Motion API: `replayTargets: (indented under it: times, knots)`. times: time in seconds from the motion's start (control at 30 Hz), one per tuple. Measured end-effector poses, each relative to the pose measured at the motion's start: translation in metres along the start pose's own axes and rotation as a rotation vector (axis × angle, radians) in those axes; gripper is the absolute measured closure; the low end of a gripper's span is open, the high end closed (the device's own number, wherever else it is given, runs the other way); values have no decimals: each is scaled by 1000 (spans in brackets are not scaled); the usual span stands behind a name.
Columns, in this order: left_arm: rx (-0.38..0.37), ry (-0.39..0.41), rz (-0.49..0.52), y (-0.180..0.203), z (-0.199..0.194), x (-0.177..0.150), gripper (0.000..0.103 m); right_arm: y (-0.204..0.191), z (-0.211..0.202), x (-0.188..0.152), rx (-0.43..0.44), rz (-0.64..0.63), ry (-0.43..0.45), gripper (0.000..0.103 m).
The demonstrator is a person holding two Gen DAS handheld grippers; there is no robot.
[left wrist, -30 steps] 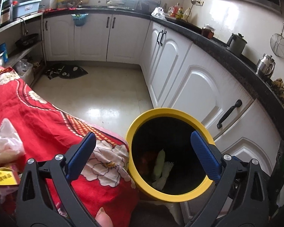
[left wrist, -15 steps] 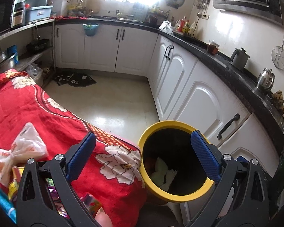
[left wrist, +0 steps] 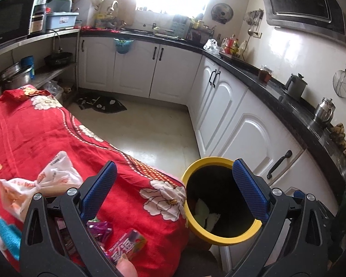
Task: Collect trash
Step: 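Move both tools back toward the remaining trash on the bed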
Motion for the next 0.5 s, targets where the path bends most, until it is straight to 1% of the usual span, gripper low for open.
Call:
replayTargets:
  times: [0.07, 0.33, 0.5]
  knots:
    - [6, 7, -3, -3, -5, -1, 11, -4, -4, 2, 3, -7, 11, 12]
    - [34, 26, -22, -22, -24, -5, 11, -27, -15, 6, 39, -36, 31, 12]
    - [60, 46, -48, -44, -39, -4, 11, -45, -21, 8, 80, -52, 34, 12]
Point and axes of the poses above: each gripper's, at about its wrist camera, not at the fingertips, and z roughly the way its jaws point, y to its right, x to its top, the point moved 5 cm from there along z, roughly the way its jaws point
